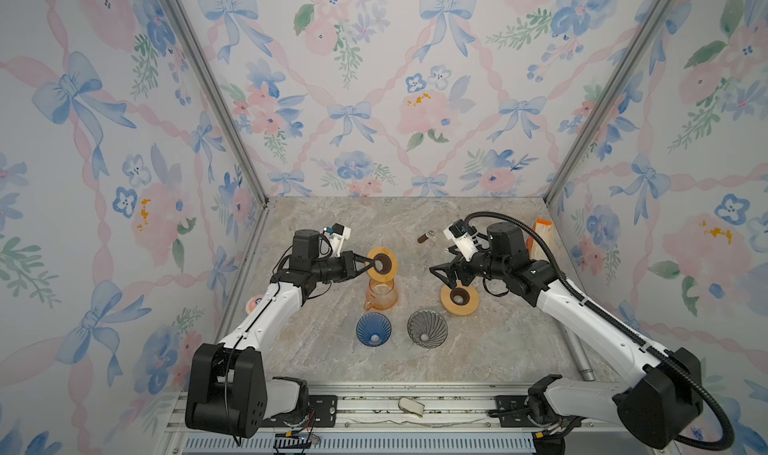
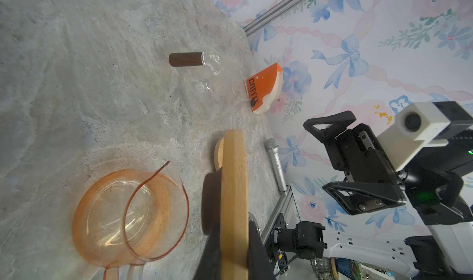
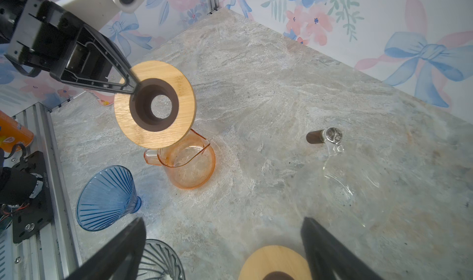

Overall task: Place the coffee filter in the dripper
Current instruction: 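Carry the bamboo lid over the orange pitcher and lower it on top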

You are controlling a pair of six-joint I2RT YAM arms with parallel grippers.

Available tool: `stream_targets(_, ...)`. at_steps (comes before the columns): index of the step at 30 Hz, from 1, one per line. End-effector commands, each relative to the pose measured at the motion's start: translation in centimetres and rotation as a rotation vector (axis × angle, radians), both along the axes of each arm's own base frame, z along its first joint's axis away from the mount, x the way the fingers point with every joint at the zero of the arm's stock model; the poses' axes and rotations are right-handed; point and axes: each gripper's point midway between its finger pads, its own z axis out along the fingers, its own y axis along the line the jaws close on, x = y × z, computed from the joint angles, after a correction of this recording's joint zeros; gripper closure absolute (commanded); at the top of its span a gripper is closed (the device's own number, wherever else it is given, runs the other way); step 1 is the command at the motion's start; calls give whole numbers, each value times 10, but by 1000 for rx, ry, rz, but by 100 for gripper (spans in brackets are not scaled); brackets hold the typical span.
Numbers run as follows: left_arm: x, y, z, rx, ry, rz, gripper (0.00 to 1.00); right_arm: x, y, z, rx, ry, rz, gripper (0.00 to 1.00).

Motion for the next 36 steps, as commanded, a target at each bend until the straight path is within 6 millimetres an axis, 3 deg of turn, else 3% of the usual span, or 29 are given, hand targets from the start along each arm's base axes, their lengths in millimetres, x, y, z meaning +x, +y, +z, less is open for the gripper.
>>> stream_targets(1,-8,-5,-4,-14,-7,-48,100,-4,7,-1,12,16,20,3)
stream_targets(9,-12,-9,-23,-128,48,-18,100,-9,12,-9,7,40,32,4)
stream_targets(36,0,-4,-60,-117,124,20,97,-10,17,-20,-61,48,47,3)
